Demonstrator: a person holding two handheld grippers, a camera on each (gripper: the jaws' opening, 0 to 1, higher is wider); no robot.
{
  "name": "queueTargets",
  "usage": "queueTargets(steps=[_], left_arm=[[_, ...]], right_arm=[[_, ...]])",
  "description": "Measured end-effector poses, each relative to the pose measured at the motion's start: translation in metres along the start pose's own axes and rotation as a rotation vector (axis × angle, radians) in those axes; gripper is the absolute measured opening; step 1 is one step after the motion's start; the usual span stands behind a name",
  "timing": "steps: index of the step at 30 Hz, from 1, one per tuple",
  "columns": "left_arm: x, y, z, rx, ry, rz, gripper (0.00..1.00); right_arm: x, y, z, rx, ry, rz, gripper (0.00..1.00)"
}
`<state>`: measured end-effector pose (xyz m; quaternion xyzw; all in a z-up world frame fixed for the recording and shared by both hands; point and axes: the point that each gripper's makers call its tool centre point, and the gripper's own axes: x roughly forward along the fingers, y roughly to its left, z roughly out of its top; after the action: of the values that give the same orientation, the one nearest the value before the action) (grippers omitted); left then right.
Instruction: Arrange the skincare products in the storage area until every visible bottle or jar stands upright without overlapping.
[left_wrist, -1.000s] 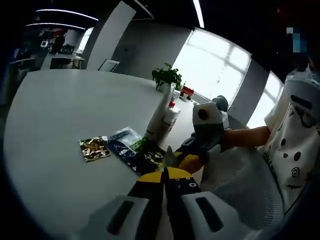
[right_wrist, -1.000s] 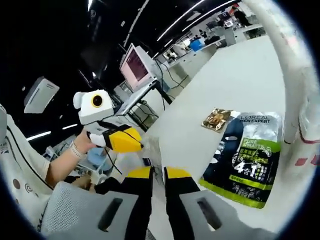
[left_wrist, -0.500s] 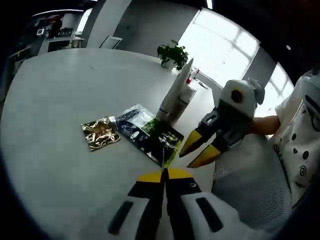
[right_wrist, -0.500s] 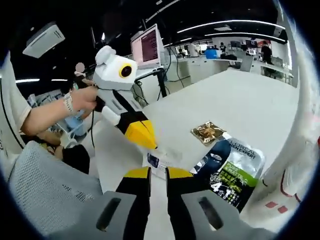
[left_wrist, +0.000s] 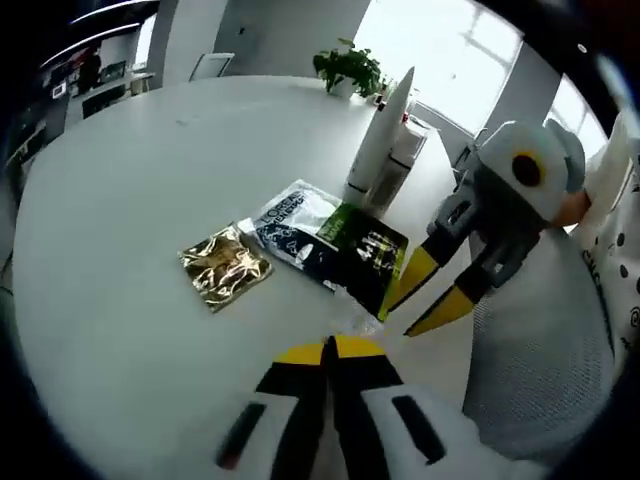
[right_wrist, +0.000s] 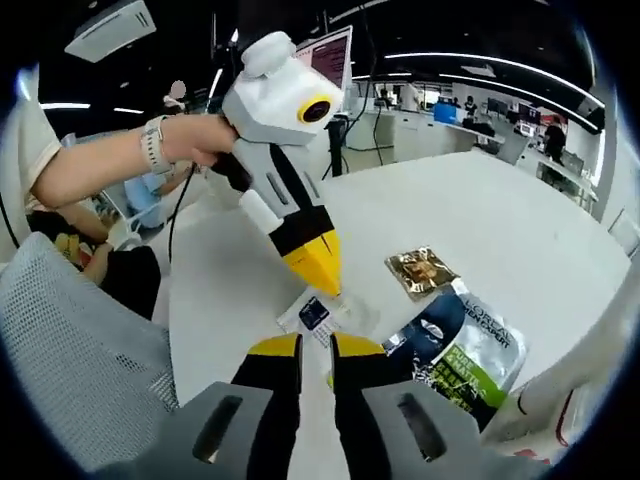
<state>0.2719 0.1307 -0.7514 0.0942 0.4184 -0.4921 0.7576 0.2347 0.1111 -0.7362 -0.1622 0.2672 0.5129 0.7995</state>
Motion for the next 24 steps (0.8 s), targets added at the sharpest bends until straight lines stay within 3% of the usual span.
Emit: queueTargets(steps=[6, 13, 18, 24], left_arm=[[0.004, -0.003, -0.001, 0.077, 0.037, 0.038, 0.00], [0.007, 0.000, 0.001, 0.195, 0.064, 0.034, 0.00], [0.011, 0.002, -0.003, 0.231, 0.099, 0.035, 0.00], [0.012, 0.005, 0.001, 0.225, 0.091, 0.040, 0.00]], right_arm=[[0.012, -0.002, -0.006, -0.045, 0.020, -0.016, 0.12], [0.022, -0.006, -0.008, -0.065, 0.031, -0.028, 0.12], [0.026, -0.009, -0.011, -0.067, 0.047, -0.033, 0.11], [0.029, -0.006, -0.013, -0.069, 0.048, -0.033, 0.12]])
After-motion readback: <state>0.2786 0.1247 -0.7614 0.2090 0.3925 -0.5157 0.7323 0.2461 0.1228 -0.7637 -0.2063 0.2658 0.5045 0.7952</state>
